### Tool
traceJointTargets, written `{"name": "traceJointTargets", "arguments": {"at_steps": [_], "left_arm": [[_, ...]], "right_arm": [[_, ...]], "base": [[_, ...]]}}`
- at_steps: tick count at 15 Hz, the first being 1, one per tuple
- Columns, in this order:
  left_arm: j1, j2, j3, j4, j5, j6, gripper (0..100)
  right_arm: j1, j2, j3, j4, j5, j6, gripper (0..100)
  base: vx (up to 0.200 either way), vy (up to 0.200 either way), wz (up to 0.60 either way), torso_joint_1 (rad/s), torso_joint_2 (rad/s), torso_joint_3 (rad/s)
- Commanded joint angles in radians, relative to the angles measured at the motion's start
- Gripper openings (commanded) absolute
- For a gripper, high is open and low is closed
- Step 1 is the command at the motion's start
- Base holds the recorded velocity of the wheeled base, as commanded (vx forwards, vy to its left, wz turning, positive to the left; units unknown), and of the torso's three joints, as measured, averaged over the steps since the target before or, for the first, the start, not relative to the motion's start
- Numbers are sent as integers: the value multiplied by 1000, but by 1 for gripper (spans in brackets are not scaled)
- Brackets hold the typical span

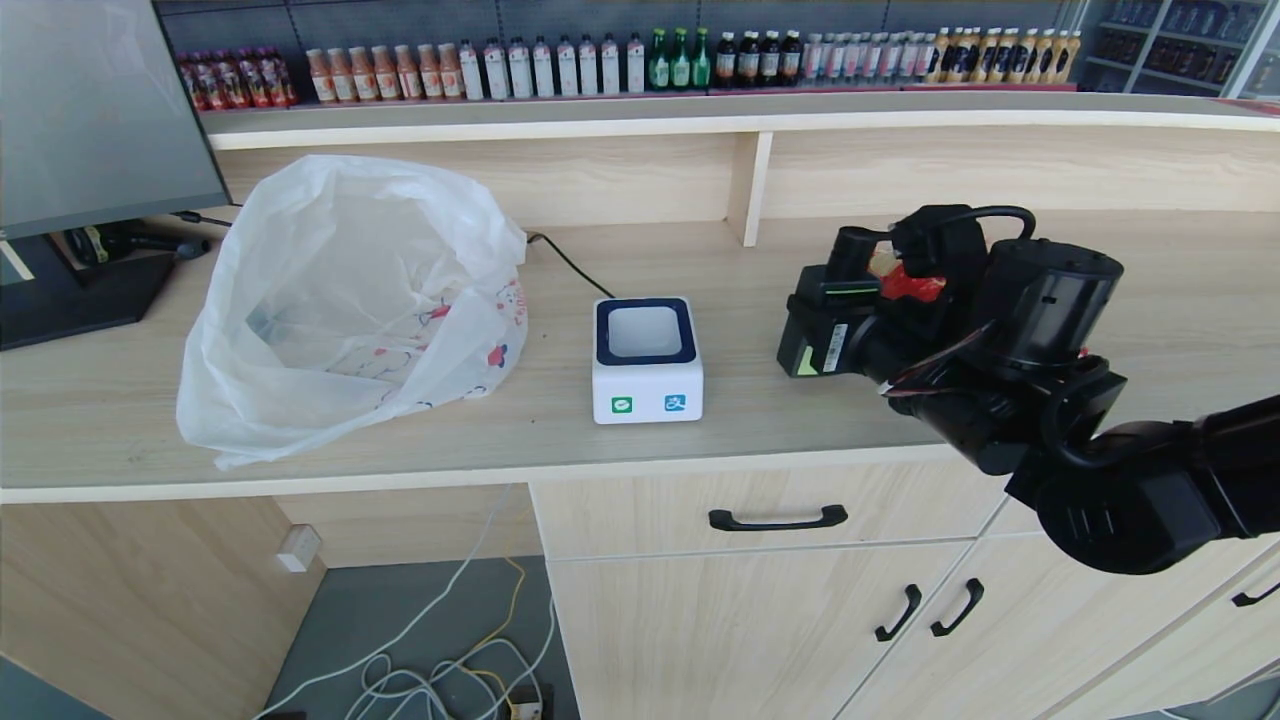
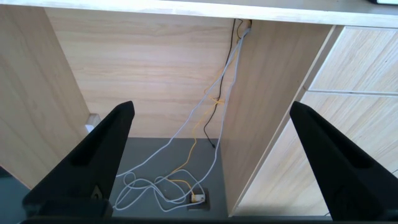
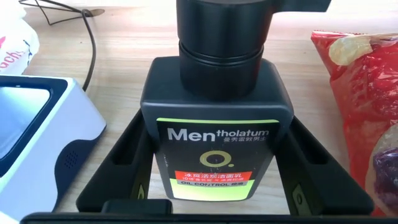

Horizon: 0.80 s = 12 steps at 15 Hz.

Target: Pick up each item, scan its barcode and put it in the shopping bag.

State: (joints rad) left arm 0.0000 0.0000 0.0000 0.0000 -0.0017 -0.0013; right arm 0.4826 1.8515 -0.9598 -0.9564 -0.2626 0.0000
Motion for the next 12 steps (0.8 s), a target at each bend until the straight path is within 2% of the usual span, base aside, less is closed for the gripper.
{"name": "traceJointTargets", "arguments": {"at_steps": [1,4,8,12], "left_arm": [[0,0,0,0,0,0,100],[0,0,0,0,0,0,100],[0,0,0,0,0,0,100],[0,0,0,0,0,0,100]], "right_arm": [[1,-15,-2,-2,0,0,0],[2,-44,18,-4,3,0,0],[1,-67,52,-15,112,0,0],[2,-104,92,-18,144,6,0]], "base": [[0,0,0,0,0,0],[0,0,0,0,0,0],[0,0,0,0,0,0],[0,0,0,0,0,0]]}}
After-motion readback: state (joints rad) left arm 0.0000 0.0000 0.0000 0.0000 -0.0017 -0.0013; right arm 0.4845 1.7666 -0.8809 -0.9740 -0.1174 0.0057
